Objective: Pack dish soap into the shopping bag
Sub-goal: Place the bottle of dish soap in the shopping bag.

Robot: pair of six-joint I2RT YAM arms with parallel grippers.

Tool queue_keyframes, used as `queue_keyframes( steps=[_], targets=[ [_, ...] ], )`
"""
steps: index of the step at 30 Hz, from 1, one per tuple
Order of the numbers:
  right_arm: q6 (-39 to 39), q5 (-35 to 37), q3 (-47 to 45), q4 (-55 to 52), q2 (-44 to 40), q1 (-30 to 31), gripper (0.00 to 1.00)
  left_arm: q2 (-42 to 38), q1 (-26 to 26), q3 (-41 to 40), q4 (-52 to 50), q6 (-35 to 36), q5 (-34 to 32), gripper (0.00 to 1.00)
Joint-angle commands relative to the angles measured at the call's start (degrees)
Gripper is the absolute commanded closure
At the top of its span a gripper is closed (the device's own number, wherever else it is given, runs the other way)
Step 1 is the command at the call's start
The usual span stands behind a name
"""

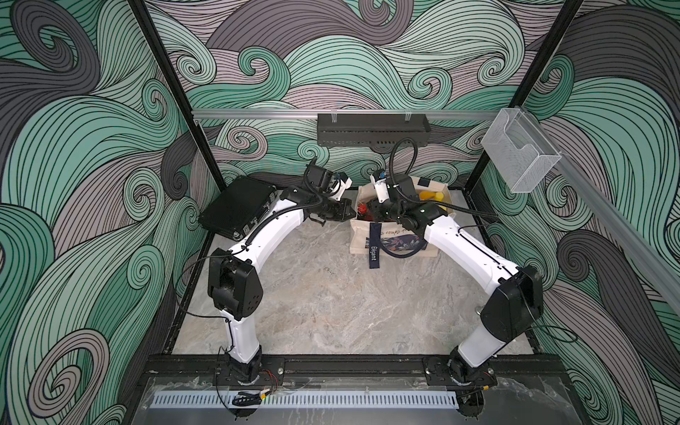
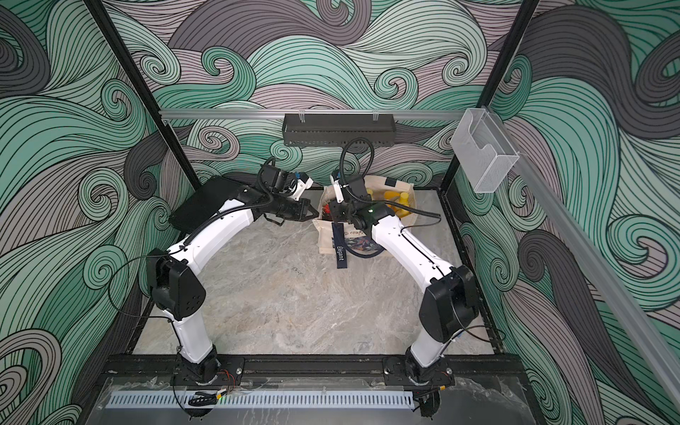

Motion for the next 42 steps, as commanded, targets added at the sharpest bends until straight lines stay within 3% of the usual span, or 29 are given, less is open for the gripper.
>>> queue_keyframes(
  steps=[1,32,36,40,42],
  targets=[
    [2.3,-0.6,0.4,7.9,-3.1,1.0,1.0,-3.4,0.0,0.9,0.0,-0.3,0.7,1.0],
    [0.5,-2.2,-2.5,5.9,4.5,1.8,1.0,-4.2,0.1,-2.9,3.5,-0.6,-2.9,1.0],
    [0.3,-2.3,-2.7,5.7,5.2,1.6,0.92,-3.7,0.1,-3.4,4.0,-0.7,-3.1,1.0],
    [0.6,-3.1,-2.9,5.8,5.2,1.6,0.91,-3.7,0.1,-3.8,4.4,-0.9,-3.0,1.0],
    [0.5,-3.0,-2.9,5.7,5.0,1.6,0.84,-4.1,0.2,-3.8,4.4,-0.7,-3.5,1.0]
  ],
)
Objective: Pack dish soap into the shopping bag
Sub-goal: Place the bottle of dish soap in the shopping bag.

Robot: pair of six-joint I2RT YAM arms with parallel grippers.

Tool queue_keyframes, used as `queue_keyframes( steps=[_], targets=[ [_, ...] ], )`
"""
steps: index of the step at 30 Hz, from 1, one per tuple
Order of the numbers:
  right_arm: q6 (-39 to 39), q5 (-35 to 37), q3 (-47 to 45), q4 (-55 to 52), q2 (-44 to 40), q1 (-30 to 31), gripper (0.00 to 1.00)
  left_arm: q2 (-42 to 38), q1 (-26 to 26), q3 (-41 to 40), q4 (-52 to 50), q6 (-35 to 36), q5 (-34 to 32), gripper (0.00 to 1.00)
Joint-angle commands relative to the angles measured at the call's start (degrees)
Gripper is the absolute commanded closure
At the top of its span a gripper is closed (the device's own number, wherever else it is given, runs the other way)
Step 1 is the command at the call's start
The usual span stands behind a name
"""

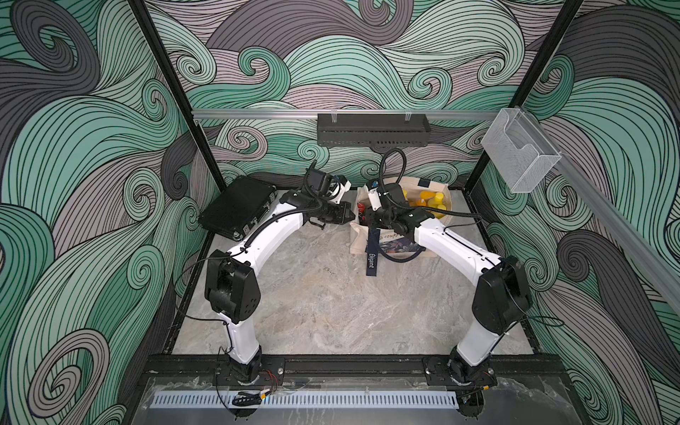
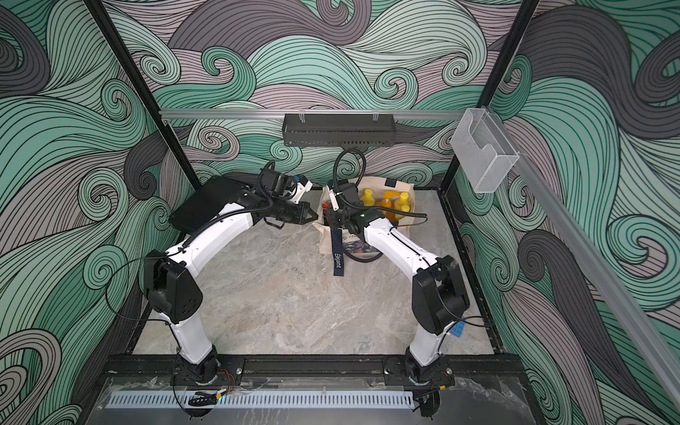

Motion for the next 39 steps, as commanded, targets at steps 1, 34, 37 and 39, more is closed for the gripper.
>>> queue_keyframes(
  steps=[1,34,37,39],
  targets=[
    [1.3,-3.2,0.5,1.6,0.6,1.0,0.8,-2.4,0.5,0.2,1.4,-0.2,-2.3,1.0],
    [5.3,15.7,-24.1,-3.6,-36.0,-35.3,0.07,-33.5,28.4,-39.4,19.9,-2.2,-47.6,0.09],
    [6.9,15.4,-35.6,7.1,-38.0,-36.4,0.06,-34.8,30.3,-50.0,29.6,-3.5,-51.9,0.09],
    [7.2,15.6,-41.8,13.3,-37.4,-36.5,0.05,-34.0,31.0,-54.6,34.3,-2.8,-52.9,0.09]
  ],
)
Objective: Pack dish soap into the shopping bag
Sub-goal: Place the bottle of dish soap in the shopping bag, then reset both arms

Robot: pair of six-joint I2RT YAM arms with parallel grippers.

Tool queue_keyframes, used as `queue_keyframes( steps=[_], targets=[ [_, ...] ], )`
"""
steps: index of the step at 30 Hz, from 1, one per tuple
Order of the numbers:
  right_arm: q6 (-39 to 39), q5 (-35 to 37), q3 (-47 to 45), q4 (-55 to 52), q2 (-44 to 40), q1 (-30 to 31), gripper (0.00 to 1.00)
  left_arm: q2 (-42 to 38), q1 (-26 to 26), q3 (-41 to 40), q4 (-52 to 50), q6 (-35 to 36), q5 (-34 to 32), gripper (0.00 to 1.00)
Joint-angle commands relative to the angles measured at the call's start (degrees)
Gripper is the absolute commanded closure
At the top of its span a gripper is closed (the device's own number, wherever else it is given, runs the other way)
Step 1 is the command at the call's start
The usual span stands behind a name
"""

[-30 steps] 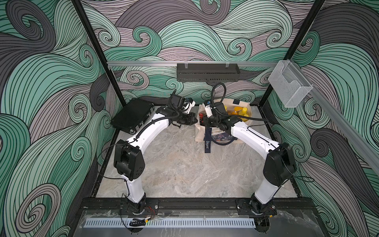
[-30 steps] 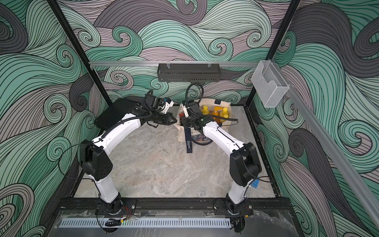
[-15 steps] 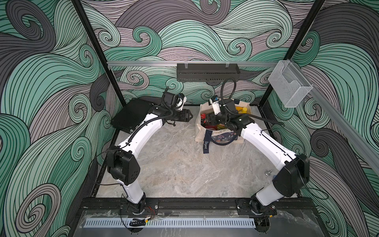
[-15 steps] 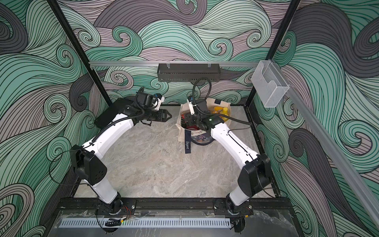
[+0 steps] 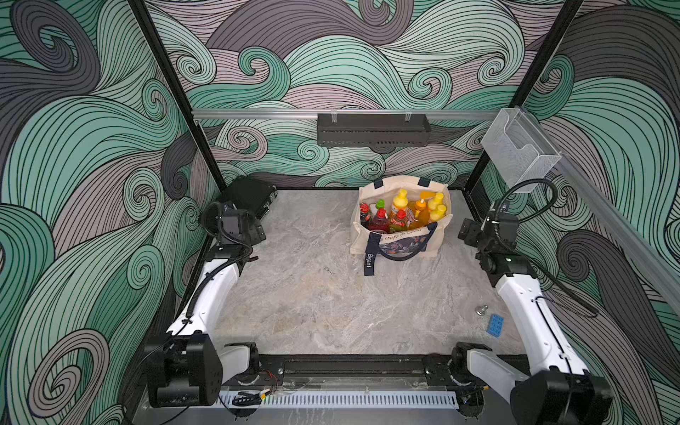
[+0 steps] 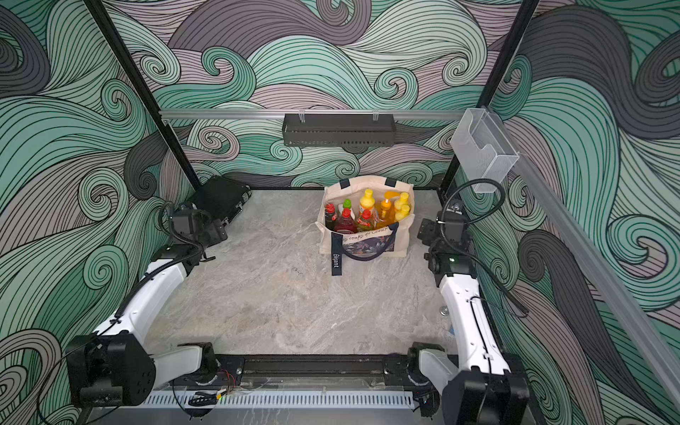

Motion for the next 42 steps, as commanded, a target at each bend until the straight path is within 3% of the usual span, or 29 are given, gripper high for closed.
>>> queue_keyframes(
  steps=[1,3,6,9,13,17,20,22,24,26,42],
  targets=[
    [2.7,-0.5,-7.8,12.3,1.6,0.0,0.05,1.4,1.4,-4.9,11.7,-0.3,-7.4,0.08],
    [4.1,-4.3,-12.3,18.2,3.3,0.0,0.04,3.4,2.1,-6.4,11.9,0.9,-7.2,0.08],
    [5.5,-8.0,-16.4,26.0,5.3,0.9,0.03,7.4,2.4,-10.8,20.6,4.2,-3.3,0.08],
    [-1.0,-6.2,-21.2,39.0,9.4,5.0,0.0,9.8,2.4,-17.5,35.6,6.0,-1.3,0.1],
    [-6.3,-9.1,-25.2,54.7,16.1,7.8,0.01,7.6,2.6,-22.5,45.1,8.2,6.1,0.12],
    [-8.2,-10.7,-25.1,56.4,17.5,8.9,0.0,15.9,2.6,-27.7,61.6,9.6,7.6,0.01],
    [-9.5,-13.4,-27.1,65.8,23.3,9.0,0.0,17.4,2.6,-21.0,51.2,13.0,15.0,0.02],
    [-10.3,-15.1,-26.1,69.7,28.2,9.0,0.01,17.9,2.2,-22.2,54.4,14.1,14.8,0.01],
    [-9.1,-13.8,-24.8,62.8,25.8,8.5,0.01,17.5,2.2,-21.3,51.7,13.3,14.2,0.02],
    [-8.8,-14.6,-25.2,66.2,27.2,8.1,0.01,17.9,2.2,-21.6,53.0,13.7,14.5,0.02],
    [-8.3,-17.7,-23.8,62.3,26.6,6.9,0.01,17.5,2.2,-21.4,51.9,13.3,14.2,0.02]
  ],
)
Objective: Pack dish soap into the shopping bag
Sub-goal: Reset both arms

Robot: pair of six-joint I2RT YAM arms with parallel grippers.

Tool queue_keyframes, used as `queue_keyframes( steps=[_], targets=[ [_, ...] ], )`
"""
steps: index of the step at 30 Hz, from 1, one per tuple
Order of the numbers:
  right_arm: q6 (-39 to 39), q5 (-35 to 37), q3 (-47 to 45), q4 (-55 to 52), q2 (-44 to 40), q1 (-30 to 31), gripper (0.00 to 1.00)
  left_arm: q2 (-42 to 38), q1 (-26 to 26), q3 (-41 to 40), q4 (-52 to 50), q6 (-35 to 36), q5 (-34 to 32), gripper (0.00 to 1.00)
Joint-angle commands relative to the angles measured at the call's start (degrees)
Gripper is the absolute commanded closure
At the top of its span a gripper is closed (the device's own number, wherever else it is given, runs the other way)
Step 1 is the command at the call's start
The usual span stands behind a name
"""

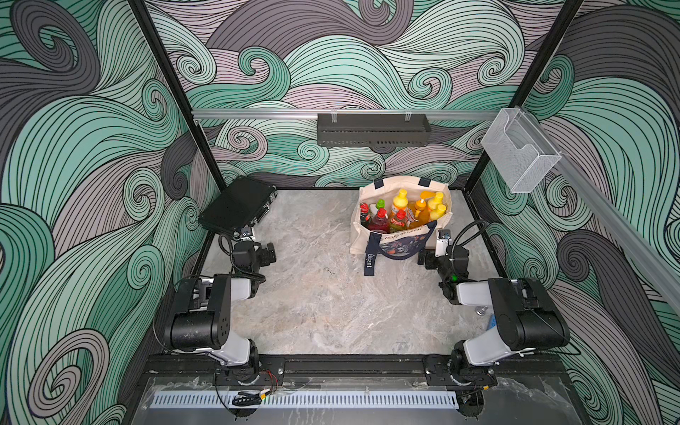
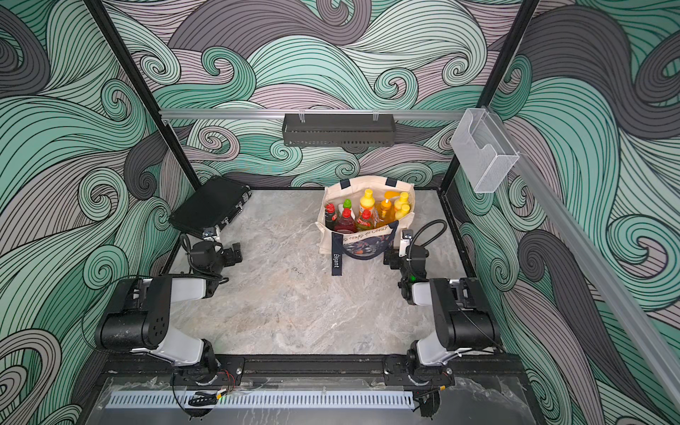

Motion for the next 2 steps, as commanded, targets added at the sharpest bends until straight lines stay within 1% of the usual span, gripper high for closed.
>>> queue_keyframes(
  steps=[1,2],
  targets=[
    [0.3,-0.7,1.7,1.2,-0.4,-0.2,0.01,-0.5,0.0,1.0,0.8,0.5,0.6,0.02],
    [0.4,-0.8,1.6,1.2,-0.5,-0.3,0.01,-0.5,0.0,1.0,0.8,0.5,0.6,0.02]
  ],
)
